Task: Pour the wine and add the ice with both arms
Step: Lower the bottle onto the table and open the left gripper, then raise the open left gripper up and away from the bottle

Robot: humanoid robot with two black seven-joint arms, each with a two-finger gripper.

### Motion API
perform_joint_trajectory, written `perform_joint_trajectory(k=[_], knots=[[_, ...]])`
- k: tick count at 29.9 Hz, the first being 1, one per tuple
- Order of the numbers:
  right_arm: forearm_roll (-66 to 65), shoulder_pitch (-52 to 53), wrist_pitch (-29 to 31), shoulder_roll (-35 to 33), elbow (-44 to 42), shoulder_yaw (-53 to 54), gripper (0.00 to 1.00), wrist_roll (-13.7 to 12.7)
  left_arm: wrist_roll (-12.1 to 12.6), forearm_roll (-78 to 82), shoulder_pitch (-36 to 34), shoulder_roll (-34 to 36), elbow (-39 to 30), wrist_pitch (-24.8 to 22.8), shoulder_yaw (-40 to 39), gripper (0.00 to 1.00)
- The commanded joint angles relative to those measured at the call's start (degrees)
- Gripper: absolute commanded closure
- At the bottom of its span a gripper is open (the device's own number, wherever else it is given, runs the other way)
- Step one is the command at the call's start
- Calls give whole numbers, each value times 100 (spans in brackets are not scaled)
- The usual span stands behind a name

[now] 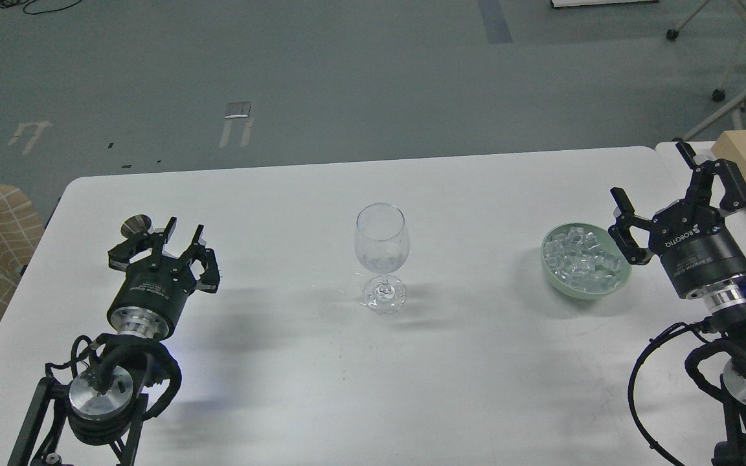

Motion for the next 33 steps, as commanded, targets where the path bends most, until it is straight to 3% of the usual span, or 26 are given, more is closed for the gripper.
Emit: perform_joint_trajectory(k=[1,6,15,24,27,31,32,33], knots=[[-1,48,0,0,22,6,0,0,22,66,-379,692,98,-447,5,60],[-1,75,0,0,31,-2,0,0,31,742,-837,1388,98,-904,101,57],[-1,259,0,0,31,-46,0,-17,40,2648,-1821,2188,133,-2450,145,52],[-1,365,0,-26,171,-90,0,-53,-118,4362,-2253,2162,230,-2584,602,52],[8,382,0,-97,320,-99,0,-88,-486,4592,-2226,2118,317,-2557,611,52],[-18,347,0,-184,452,-99,0,-298,-672,4873,-2209,2127,537,-2549,611,52],[-62,347,0,-454,522,-108,0,-447,-724,4996,-2209,2127,581,-2514,603,49],[-71,330,0,-849,601,-151,0,-535,-760,4971,-2209,2101,607,-2452,533,38]])
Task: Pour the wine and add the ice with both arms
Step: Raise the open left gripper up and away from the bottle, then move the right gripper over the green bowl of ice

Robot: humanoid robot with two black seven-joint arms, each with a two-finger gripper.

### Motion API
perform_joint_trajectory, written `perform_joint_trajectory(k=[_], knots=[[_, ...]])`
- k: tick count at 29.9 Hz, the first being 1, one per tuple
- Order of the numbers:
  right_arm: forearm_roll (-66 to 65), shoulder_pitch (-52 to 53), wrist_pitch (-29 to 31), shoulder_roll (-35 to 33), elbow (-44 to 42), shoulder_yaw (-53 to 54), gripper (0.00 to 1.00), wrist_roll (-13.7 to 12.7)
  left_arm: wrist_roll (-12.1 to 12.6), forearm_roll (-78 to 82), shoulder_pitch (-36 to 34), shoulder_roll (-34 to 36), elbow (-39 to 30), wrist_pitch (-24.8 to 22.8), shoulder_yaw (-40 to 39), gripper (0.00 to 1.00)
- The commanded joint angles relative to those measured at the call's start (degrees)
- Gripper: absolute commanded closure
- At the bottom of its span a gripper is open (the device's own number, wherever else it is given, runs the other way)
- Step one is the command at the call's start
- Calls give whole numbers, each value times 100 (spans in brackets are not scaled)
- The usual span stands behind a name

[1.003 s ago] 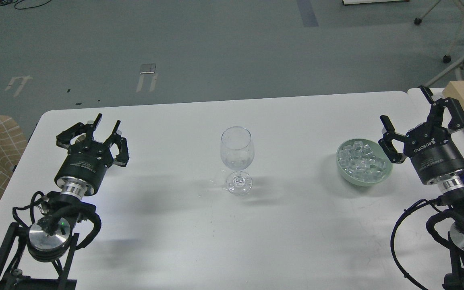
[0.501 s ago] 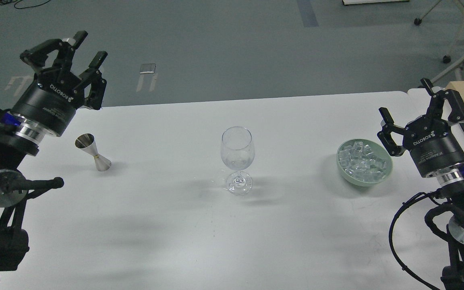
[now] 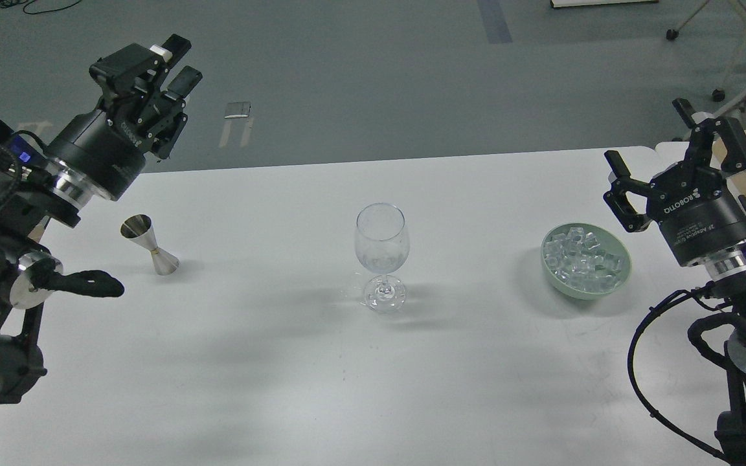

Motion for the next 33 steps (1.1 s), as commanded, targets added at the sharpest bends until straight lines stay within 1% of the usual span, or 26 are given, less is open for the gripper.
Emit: perform_joint_trajectory(k=[1,2,4,6,7,8,10,11,12,13,18,20,24,26,28,30,32,33], knots=[[-59,-34,0,-871,194,-84,0,-280,-122,128,5,-34,106,137,-104,33],[-59,-51,0,-1308,246,-119,0,-288,-122,76,5,-69,106,268,-105,26],[-68,-60,0,-1758,264,-145,0,-297,-122,-30,5,-139,106,401,-113,23],[-94,-95,0,-2513,256,-154,0,-297,-104,-328,14,-201,106,602,-105,21],[-129,-95,0,-2647,255,-154,0,-297,-96,-381,5,-210,106,673,-113,21],[-234,-95,0,-2857,247,-154,0,-297,-95,-469,5,-228,106,883,-114,21],[-392,-87,0,-2990,247,-154,0,-297,-87,-575,-4,-289,106,1200,-114,21],[-593,-87,0,-3087,247,-146,0,-297,-104,-680,-12,-359,106,1488,-96,21],[-769,-78,0,-3157,255,-146,0,-289,-104,-698,-4,-412,89,1674,-87,21],[-849,-69,0,-3175,264,-137,0,-288,-113,-690,-4,-430,80,1719,-78,21],[-1543,1,0,-3202,457,-137,0,-280,-122,-637,23,-535,1,1728,-8,22],[-2157,27,0,-3202,580,-137,0,-271,-122,-550,23,-710,-26,1728,1,22],[-2870,150,0,-3202,844,-163,0,-253,-122,-356,31,-852,-26,1746,1,22],[-3450,186,0,-3176,985,-294,0,-236,-122,-347,49,-931,-26,1764,-8,23],[-4178,343,0,-3193,1160,-645,0,-157,-122,-356,49,-975,-26,1772,-8,23],[-4522,388,0,-3202,1204,-778,0,-61,-122,-347,49,-975,-26,1781,-17,23],[-5058,406,0,-3228,1275,-945,0,98,-122,-356,49,-975,-26,1781,-17,23],[-5417,414,0,-3289,1284,-1093,0,229,-122,-347,49,-984,-26,1781,-17,23]])
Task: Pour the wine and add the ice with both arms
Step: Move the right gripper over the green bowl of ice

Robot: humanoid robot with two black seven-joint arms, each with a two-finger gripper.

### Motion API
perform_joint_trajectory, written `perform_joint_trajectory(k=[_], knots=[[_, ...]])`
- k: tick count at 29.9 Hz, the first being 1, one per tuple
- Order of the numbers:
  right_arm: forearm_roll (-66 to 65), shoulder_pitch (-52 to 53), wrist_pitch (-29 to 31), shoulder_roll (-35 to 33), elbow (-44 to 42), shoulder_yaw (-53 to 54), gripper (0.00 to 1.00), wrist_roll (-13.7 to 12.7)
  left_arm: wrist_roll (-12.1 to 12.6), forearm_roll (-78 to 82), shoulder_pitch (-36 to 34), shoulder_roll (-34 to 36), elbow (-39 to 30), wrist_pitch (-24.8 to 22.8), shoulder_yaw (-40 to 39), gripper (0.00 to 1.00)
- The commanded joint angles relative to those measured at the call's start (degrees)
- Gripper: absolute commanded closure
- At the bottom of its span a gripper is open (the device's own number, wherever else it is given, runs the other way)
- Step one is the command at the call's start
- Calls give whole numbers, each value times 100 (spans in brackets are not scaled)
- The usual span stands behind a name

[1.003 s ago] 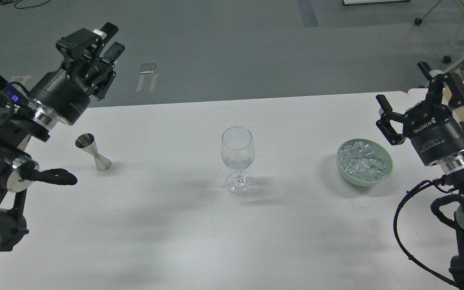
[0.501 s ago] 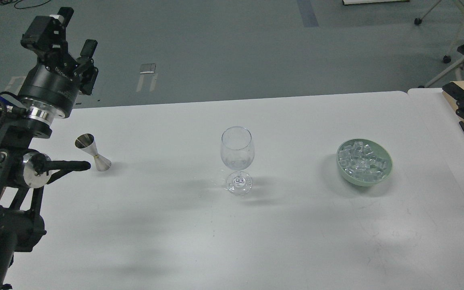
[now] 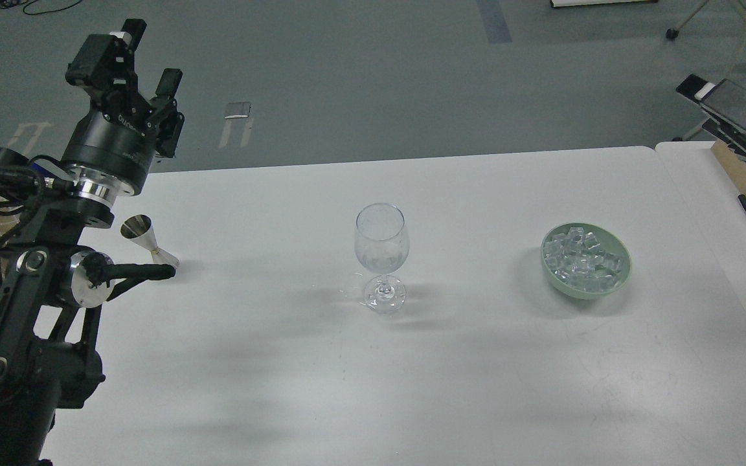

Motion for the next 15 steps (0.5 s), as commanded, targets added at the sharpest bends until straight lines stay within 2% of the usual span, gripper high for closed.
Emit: perform_joint_trajectory(k=[1,3,4,6,8,13,15], knots=[[-1093,36,-2,-215,85,-475,0,432,0,2,1,-13,0,-6,-3,23],[-1289,36,-2,-426,111,-696,0,670,0,2,1,-13,0,-6,-3,23],[-1455,62,-2,-688,129,-940,0,898,-9,2,1,-22,0,-6,5,23],[-1753,202,-2,-909,120,-1222,0,1092,-9,2,1,-30,0,-6,5,23],[-2150,256,-2,-945,94,-1312,0,1225,-9,-7,1,-39,0,-6,5,23],[-3387,221,-2,-902,-125,-1522,0,1751,0,-7,-8,-13,0,-6,5,23],[-3410,221,-2,-884,-257,-1619,0,1910,0,-7,-17,13,0,-15,5,23]])
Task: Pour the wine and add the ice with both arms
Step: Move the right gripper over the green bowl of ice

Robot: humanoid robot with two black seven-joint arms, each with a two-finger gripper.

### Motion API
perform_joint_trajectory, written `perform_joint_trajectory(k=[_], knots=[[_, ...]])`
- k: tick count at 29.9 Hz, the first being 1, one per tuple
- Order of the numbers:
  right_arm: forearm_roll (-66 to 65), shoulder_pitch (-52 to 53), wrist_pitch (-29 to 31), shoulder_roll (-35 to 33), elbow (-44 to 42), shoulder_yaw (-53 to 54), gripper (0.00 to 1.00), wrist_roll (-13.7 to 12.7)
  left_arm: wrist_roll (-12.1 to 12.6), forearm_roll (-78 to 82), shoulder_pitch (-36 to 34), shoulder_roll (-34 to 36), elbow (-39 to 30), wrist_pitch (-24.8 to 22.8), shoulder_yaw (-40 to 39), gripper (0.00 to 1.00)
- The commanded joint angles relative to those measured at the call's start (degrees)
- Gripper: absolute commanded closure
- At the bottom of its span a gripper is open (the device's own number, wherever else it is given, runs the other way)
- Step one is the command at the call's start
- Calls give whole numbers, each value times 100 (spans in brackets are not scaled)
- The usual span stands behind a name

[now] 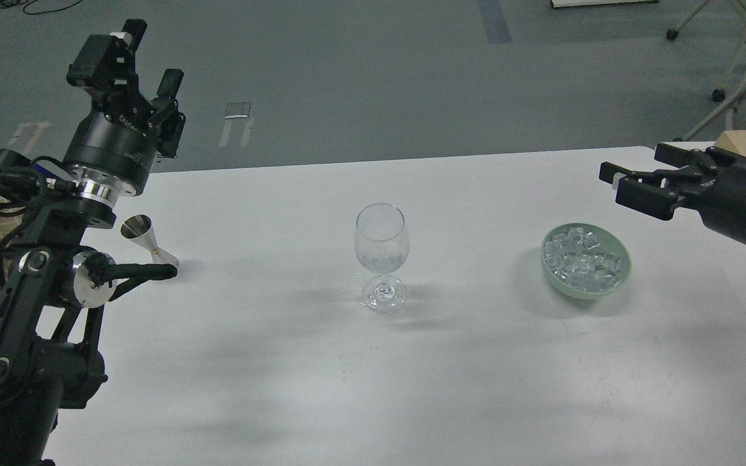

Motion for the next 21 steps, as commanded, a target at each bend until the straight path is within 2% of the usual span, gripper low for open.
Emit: perform_joint_trajectory(k=[1,8,13,15,16,17,21], knots=[[-298,-11,2,33,-183,-153,0,246,8,0,-17,35,0,-6,0,23],[-298,-37,-72,498,-930,-390,0,325,8,0,-17,62,0,-6,0,22],[-298,-107,-1416,674,-1545,-548,0,369,16,0,-87,106,0,-24,9,22],[-298,-107,-1776,727,-1659,-548,0,457,34,8,-96,114,0,-24,9,22],[-298,-107,-2039,788,-1721,-557,0,596,51,8,-96,115,0,-24,9,22],[-298,-116,-2181,815,-1739,-566,0,702,60,8,-96,115,0,-24,9,22],[-298,-239,-2253,815,-1721,-610,0,747,60,8,-96,115,0,-24,9,22]])
